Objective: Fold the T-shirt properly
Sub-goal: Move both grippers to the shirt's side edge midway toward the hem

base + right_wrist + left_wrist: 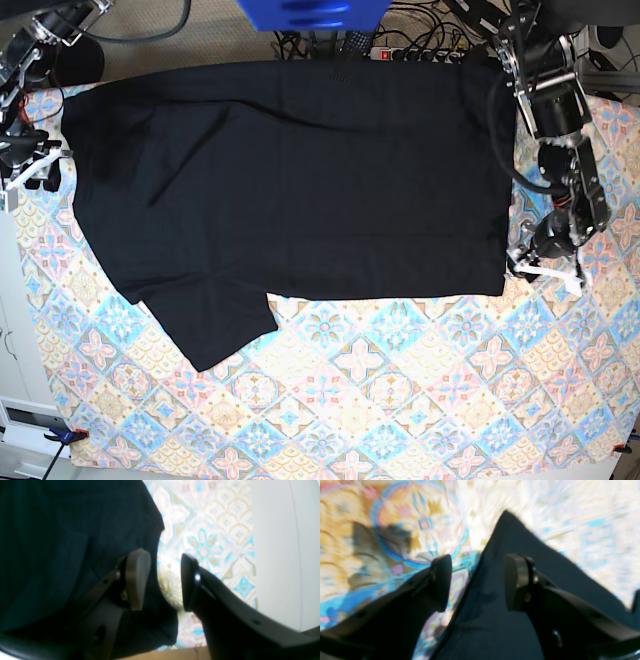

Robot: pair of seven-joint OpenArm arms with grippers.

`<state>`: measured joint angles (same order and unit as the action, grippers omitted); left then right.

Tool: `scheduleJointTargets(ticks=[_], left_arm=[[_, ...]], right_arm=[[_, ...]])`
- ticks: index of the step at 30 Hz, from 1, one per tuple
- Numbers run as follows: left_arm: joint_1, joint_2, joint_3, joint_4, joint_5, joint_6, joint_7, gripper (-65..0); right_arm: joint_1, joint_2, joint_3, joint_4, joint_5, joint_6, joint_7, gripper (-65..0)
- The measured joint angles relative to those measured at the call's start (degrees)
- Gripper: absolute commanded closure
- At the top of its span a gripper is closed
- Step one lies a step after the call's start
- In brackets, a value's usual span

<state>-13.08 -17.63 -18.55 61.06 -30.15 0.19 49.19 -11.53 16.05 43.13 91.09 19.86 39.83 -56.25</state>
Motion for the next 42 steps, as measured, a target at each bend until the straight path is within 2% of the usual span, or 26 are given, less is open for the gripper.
scheduleJointTargets(ticks=[7,11,14,18,20,23,25,28,32,36,39,42], left_arm=[[-6.49,-0.09,6.82,-13.66,-0.76,-0.39,-9.55,-33.3],[-6.95,-0.22,10.45,-16.11,-0.7,-0.39,-15.02,-33.3],[-7.08,1.22,11.1,-16.61,-0.63,-0.39,-15.98,-33.2],[-7.1,2.69,11.17,-16.61,-0.24,-0.26,-16.28,-32.4],[-7.13,3.34,11.19,-16.59,-0.13,-0.15,-16.31,-27.0],[-7.06,3.34,11.19,-16.37,-0.24,-0.24,-14.47,-15.3],[-7.08,3.34,11.19,-16.28,-0.37,-2.4,-12.52,-9.4],[-5.95,3.69,11.19,-14.21,-1.25,-6.29,-9.94,-6.1],[-1.86,4.17,11.19,-7.02,-1.27,-6.82,-7.26,-0.5],[2.03,4.55,11.37,-0.66,-1.11,-6.86,-5.55,0.0],[4.61,3.8,11.21,3.85,-1.36,-6.88,-5.68,0.0],[7.85,2.78,11.06,9.49,-1.01,-6.8,-5.84,0.0]], right_arm=[[1.51,-0.15,-1.68,0.0,0.07,0.35,0.48,-23.2],[1.22,-0.2,-1.62,-0.02,0.09,0.02,0.11,-23.2],[1.36,-0.17,-1.62,-0.13,0.07,0.02,0.28,-23.2],[1.25,-0.15,-1.62,-0.28,0.04,0.02,0.26,-23.2],[1.46,-0.2,-1.62,-0.31,0.02,0.02,0.22,-23.2],[3.45,-0.22,-1.62,-0.42,-0.17,-0.02,-0.15,-23.2],[4.96,-0.13,-1.62,-0.39,0.13,0.02,0.42,-23.2],[5.51,-0.07,-1.64,-0.39,0.26,0.02,0.68,-23.2],[4.85,0.0,-3.21,-0.46,-0.17,-0.02,0.02,-23.2],[5.66,-0.11,-6.34,-0.57,-3.26,0.26,0.28,-23.6],[9.64,0.15,-9.99,-3.1,-8.09,0.04,0.04,-23.2],[14.93,1.81,-15.56,-8.13,-10.54,0.04,0.74,-23.2]])
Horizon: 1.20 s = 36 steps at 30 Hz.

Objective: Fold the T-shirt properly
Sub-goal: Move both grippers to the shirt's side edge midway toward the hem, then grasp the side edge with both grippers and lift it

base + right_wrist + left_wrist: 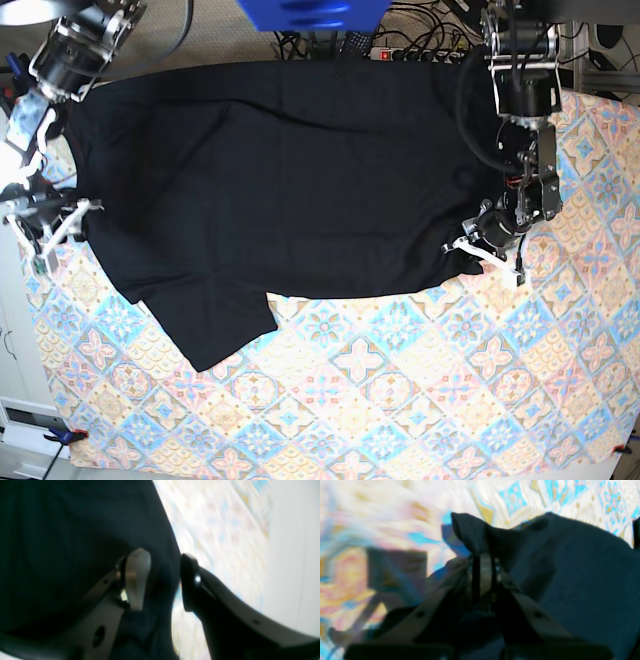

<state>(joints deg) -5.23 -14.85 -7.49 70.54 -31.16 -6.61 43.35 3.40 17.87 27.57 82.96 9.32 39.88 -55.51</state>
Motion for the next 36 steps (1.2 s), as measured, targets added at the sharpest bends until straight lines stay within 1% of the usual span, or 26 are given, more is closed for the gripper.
scheduleJointTargets(ticks=[2,6,9,11,14,17,23,26,27,30,33,36], left_arm=[[2.43,-0.22,0.02,3.98,0.26,0.35,0.15,0.0],[7.52,-0.07,0.15,12.2,0.02,-0.02,0.15,0.0],[10.91,0.07,0.22,17.49,-0.13,-0.11,0.15,0.0],[12.83,-0.09,0.15,19.96,0.11,0.09,0.46,0.0],[16.0,0.11,-1.49,23.61,-0.11,-0.37,0.63,0.0],[18.6,0.37,-3.63,26.43,0.13,0.33,0.59,0.0],[21.88,0.09,-4.17,30.64,-0.11,-0.13,0.59,0.0],[23.37,0.44,-6.12,32.7,-0.07,-0.07,0.55,0.0],[23.52,0.39,-6.21,32.7,-0.07,-0.04,0.57,0.0],[23.8,0.42,-6.25,32.7,0.09,0.11,0.57,0.0],[23.78,0.42,-6.21,32.7,0.11,0.13,0.57,0.0],[24.15,0.42,-6.21,32.7,0.02,0.09,0.57,0.0]], right_arm=[[3.39,1.49,-3.28,-4.85,1.31,0.46,1.51,-23.2],[7.54,4.09,-7.98,-15.8,0.02,0.13,5.99,-23.5],[10.21,6.95,-13.49,-24.02,-0.17,0.0,10.1,-23.6],[13.14,8.0,-17.88,-28.46,-0.11,-0.02,13.94,-23.7],[16.65,8.92,-23.34,-33.29,0.13,0.04,18.43,-23.7],[18.99,9.29,-27.5,-37.42,-0.07,-0.02,22.08,-24.5],[24.15,9.46,-31.69,-45.29,-0.17,-0.02,28.39,-31.7],[27.15,9.6,-33.59,-49.57,-0.15,-0.04,31.39,-32.5],[27.96,9.6,-34.23,-50.95,-0.94,-0.02,32.5,-32.4],[29.49,9.46,-34.71,-54.84,-6.4,-0.02,35.65,-32.3],[29.59,9.27,-34.71,-58.27,-12.15,-0.02,40.52,-32.3],[29.31,9.14,-34.71,-60.61,-15.91,-0.02,43.63,-32.2]])
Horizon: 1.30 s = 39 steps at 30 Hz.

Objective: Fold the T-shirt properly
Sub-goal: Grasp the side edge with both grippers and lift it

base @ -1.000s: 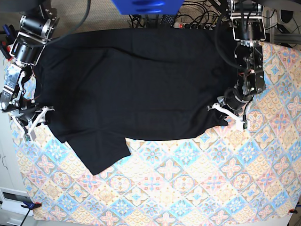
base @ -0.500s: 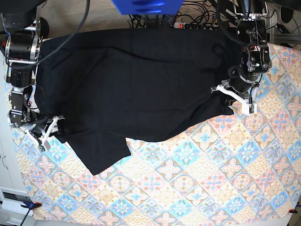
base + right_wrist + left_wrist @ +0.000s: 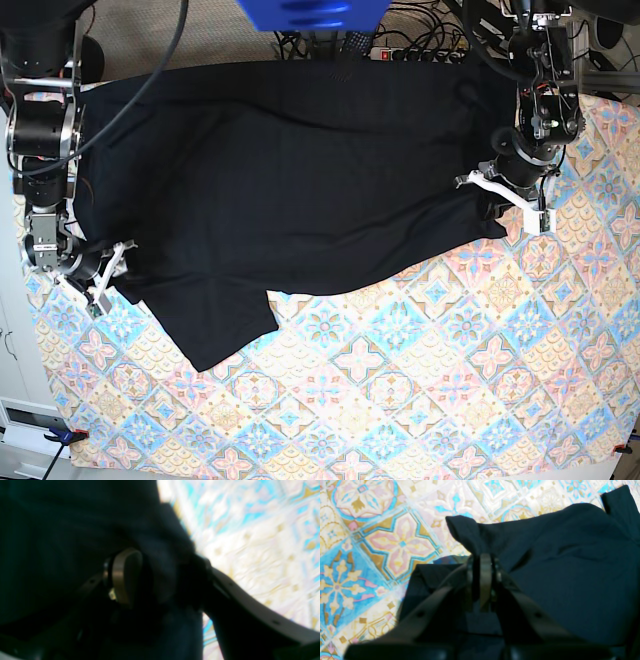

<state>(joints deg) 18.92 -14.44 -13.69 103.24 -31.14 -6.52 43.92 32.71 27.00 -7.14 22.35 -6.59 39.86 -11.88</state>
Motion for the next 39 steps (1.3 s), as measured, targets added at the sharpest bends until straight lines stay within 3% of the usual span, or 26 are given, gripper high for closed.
scheduleJointTargets(ticks=[5,13,17,24,39], left_arm=[[0.44,0.0,0.0,1.14,-0.13,0.0,0.0,0.0],[0.9,0.02,0.0,1.29,-0.15,-0.09,-0.02,0.0],[1.73,0.0,-0.04,1.36,-0.11,-0.15,0.0,0.0],[1.44,0.0,-0.04,1.36,-0.13,-0.17,-0.02,0.0],[1.55,-0.17,-0.04,2.73,-0.13,-0.2,0.0,0.0]], right_arm=[[0.35,-0.02,-0.07,-2.8,-0.7,0.17,5.29,-32.4],[0.15,0.02,-0.04,-5.01,-0.74,-4.07,6.8,-32.2],[0.07,0.39,0.55,-5.01,-0.7,-4.09,7.15,-32.2],[-3.26,2.08,9.11,-5.03,-0.74,-4.57,6.95,-32.2],[-7.5,1.6,9.51,-4.33,0.81,-4.15,10.4,-31.8]])
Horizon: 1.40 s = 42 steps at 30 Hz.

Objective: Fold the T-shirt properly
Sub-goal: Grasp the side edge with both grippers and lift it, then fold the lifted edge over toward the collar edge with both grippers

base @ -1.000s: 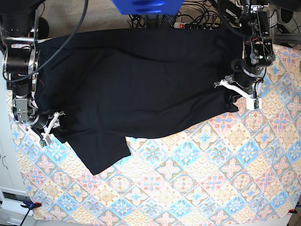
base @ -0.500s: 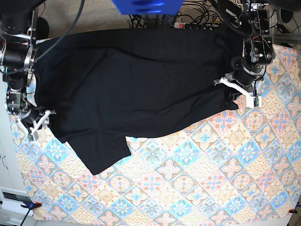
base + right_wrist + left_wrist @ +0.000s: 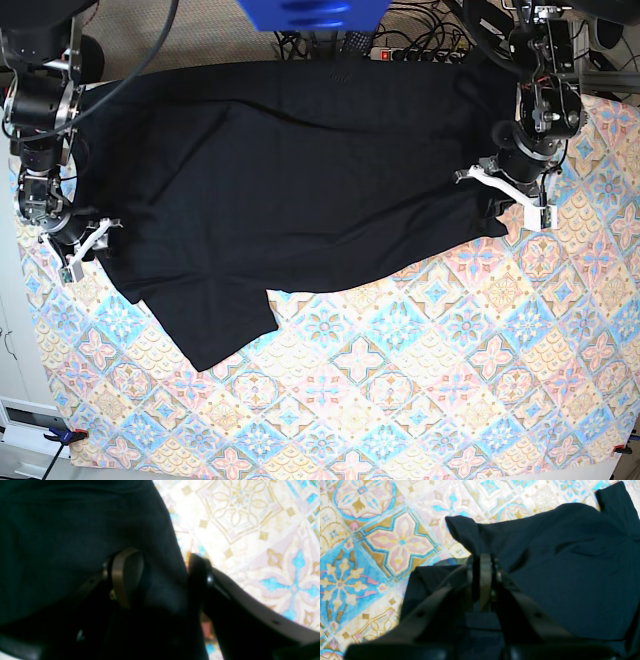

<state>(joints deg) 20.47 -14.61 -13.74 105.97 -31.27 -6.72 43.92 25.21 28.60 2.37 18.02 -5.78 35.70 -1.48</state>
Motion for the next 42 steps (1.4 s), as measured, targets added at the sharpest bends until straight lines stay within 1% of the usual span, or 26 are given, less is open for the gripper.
scheduleJointTargets(ticks=[1,3,7,10,12,16,20,22,25,26,29,32,35,38,39,42], left_arm=[[0.0,-0.07,-0.02,0.0,0.0,0.0,0.0,0.0],[0.02,-0.13,0.0,0.0,0.0,0.02,0.02,0.0],[0.0,-0.13,0.0,0.0,0.0,-0.02,0.0,0.0],[0.02,-0.15,-0.02,0.0,0.02,0.0,0.02,0.0],[0.0,-0.15,0.0,0.0,0.0,0.0,0.02,0.0],[0.02,-0.15,0.0,0.0,0.0,0.0,0.02,0.0],[0.02,-0.13,0.0,0.0,0.0,0.0,0.0,0.0],[0.02,-0.02,0.0,0.0,0.02,0.0,0.02,0.0],[0.02,0.17,0.0,0.0,0.0,0.0,0.0,0.0],[0.02,0.17,0.0,0.0,0.02,0.02,0.02,0.0],[0.02,0.17,-0.02,0.0,0.02,0.02,-0.02,0.0],[0.02,0.33,-0.94,0.0,-0.02,-0.13,0.0,0.0],[0.04,0.2,-2.21,0.02,0.02,-0.13,-0.02,0.0],[0.04,-0.31,-2.38,0.0,0.04,0.0,-0.02,0.0],[-0.02,-0.33,-2.38,0.02,0.0,-0.02,0.0,0.0],[0.85,-0.28,-2.36,0.09,-0.02,-0.44,-0.33,0.0]], right_arm=[[-0.15,-0.02,0.0,0.0,0.04,-0.02,0.02,-30.6],[-0.15,0.0,0.0,0.2,0.0,-0.07,0.0,-25.9],[-0.15,0.02,0.0,0.42,0.02,-0.11,-0.15,-13.5],[-0.13,-0.02,0.13,0.42,0.0,0.02,-0.2,-7.4],[-0.13,-0.02,0.15,0.42,0.0,0.04,-0.17,-5.2],[-0.17,-0.02,0.31,0.98,-0.04,0.07,-0.35,-4.4],[-0.79,-0.22,0.31,5.62,-1.62,0.24,-3.72,-2.1],[-1.14,-0.42,0.31,8.35,-1.95,0.46,-4.11,-1.6],[-1.27,-0.37,0.31,11.43,-1.6,4.37,-3.91,-1.5],[-1.42,-0.33,0.33,12.0,-1.31,4.59,-3.58,-1.5],[-4.61,-0.48,3.56,13.6,-1.01,4.31,-2.95,-1.5],[-9.55,-0.37,5.99,17.57,-1.97,4.52,-4.48,-1.5],[-12.55,-0.33,7.37,23.39,-1.77,4.52,-7.17,-1.5],[-15.76,-0.74,11.43,30.91,-1.33,4.81,-7.91,-1.5],[-16.74,-0.7,12.66,32.65,-0.79,4.79,-8.63,-1.5],[-19.76,-0.52,15.93,37.55,-1.62,4.7,-12.04,-1.5]])
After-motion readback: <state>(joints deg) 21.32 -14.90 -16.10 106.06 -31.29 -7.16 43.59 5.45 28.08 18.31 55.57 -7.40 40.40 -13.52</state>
